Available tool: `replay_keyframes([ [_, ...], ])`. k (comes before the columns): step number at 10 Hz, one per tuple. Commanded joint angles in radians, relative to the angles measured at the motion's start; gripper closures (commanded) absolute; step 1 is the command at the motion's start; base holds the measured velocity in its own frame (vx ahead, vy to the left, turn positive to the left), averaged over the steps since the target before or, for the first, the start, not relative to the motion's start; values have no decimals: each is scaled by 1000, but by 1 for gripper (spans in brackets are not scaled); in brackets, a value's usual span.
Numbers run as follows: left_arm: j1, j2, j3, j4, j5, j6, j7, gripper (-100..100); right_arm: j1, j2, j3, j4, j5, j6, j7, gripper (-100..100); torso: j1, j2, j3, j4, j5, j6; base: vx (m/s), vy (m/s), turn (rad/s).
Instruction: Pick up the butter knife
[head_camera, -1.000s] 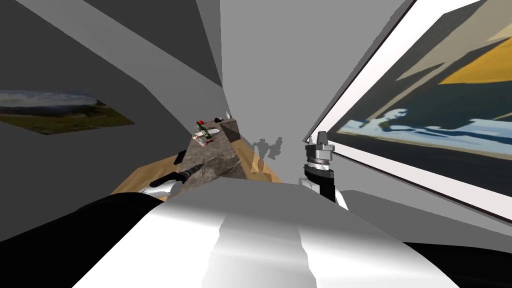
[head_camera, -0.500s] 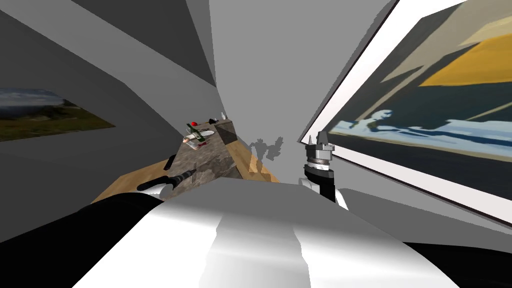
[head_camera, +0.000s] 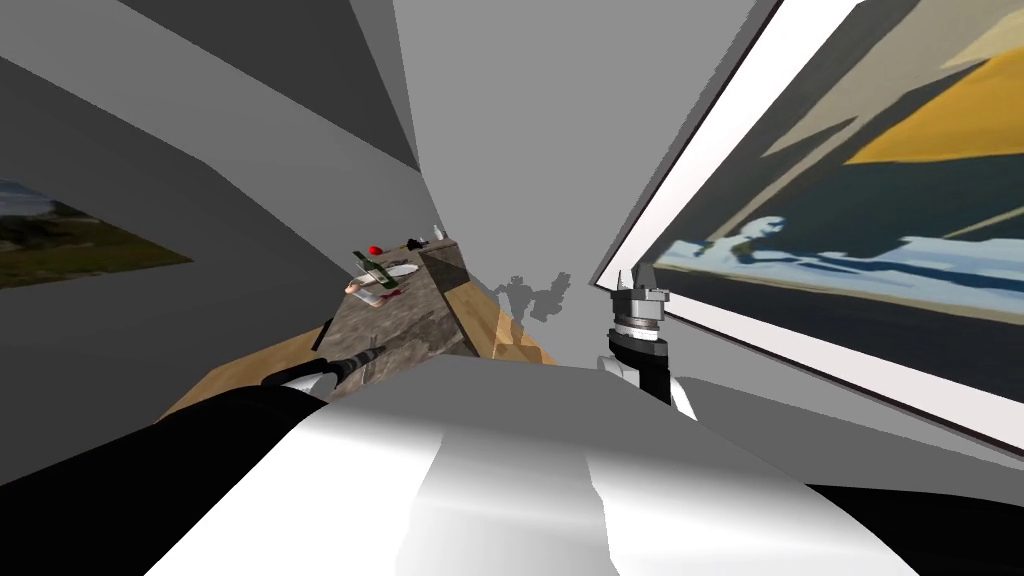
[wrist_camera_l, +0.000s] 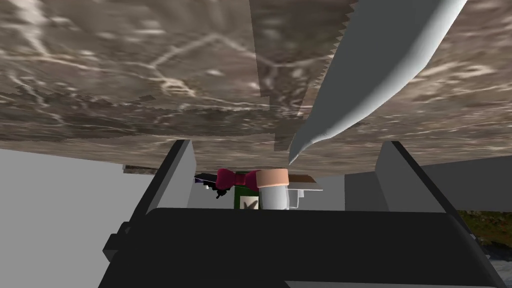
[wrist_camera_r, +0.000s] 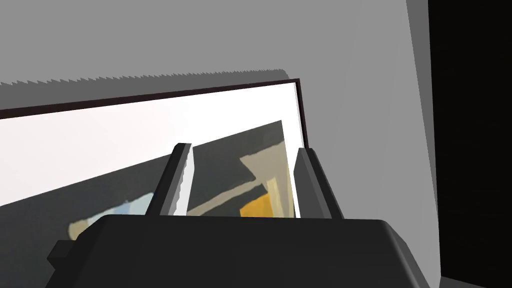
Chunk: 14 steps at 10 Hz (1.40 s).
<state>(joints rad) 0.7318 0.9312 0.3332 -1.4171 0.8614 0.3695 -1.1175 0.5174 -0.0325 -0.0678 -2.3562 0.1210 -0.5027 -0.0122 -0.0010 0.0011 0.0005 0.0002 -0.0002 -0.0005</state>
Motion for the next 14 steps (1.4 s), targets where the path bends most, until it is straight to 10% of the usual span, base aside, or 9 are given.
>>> replay_keyframes([
  [1,-5,5,-13,34,10,-21,9,-100,0,0,0,0,0,0,0,0,0,0,0,0,0,0,-42,-1,-188],
  [9,-19,29,-67,163,61,-95,27,-100,0,0,0,0,0,0,0,0,5,0,0,1,3,1,-34,-4,-115],
  [10,-19,31,-69,166,64,-100,27,100,0,0,0,0,0,0,0,0,5,-1,0,0,3,1,0,0,0],
  [14,-17,31,-68,169,62,-97,26,100,0,0,0,0,0,0,0,0,7,-1,0,2,5,3,-1,1,8],
])
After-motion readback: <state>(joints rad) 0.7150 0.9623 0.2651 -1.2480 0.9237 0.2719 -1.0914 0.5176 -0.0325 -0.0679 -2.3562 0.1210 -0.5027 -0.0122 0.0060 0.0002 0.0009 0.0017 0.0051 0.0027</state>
